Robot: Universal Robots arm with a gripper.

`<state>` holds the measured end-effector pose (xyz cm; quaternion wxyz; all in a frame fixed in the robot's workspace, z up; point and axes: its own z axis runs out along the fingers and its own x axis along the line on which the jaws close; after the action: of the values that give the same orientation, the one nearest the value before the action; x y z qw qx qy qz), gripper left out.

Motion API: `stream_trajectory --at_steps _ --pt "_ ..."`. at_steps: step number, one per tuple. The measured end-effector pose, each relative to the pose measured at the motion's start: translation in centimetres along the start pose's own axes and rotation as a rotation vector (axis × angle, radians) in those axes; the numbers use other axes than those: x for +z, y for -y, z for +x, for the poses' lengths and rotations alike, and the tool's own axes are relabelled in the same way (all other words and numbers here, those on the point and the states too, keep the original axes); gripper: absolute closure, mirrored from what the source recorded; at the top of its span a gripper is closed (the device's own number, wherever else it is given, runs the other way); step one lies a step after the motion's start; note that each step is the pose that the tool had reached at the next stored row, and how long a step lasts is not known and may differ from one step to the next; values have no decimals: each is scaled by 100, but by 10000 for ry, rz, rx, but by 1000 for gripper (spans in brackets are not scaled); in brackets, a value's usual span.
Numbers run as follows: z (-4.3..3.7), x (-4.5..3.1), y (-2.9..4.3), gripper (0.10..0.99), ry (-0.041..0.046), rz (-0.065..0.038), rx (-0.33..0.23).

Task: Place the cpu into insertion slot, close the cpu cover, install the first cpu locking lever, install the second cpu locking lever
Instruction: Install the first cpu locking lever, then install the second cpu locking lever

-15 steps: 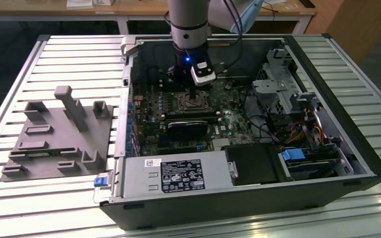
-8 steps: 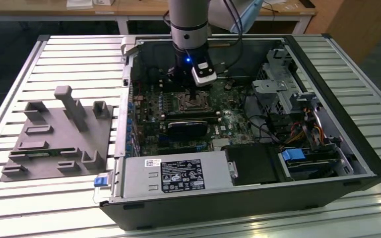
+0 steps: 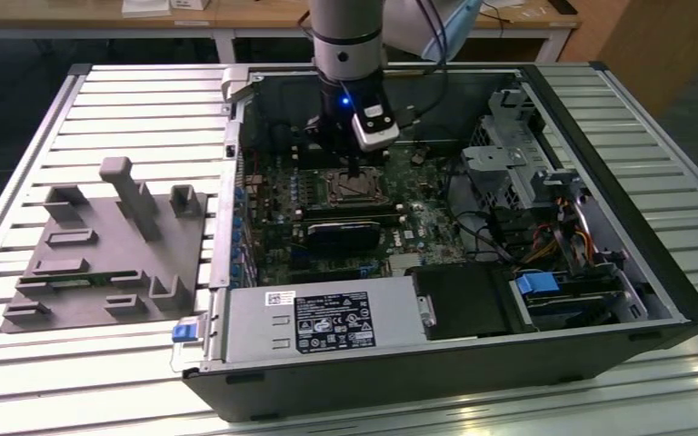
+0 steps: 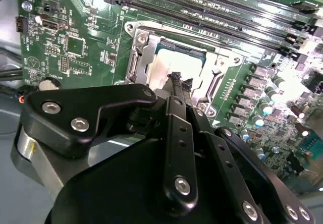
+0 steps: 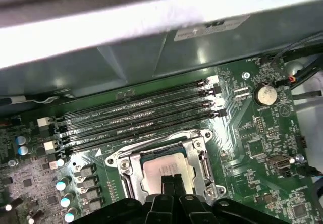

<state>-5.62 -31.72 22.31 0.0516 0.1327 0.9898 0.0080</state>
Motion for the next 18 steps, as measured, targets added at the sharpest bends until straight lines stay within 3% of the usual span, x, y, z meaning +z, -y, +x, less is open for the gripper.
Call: stream_trajectory --at_steps 8,18 --pt "-16 -154 -5 980 0 1 -2" --pt "-16 -160 -5 980 0 1 -2"
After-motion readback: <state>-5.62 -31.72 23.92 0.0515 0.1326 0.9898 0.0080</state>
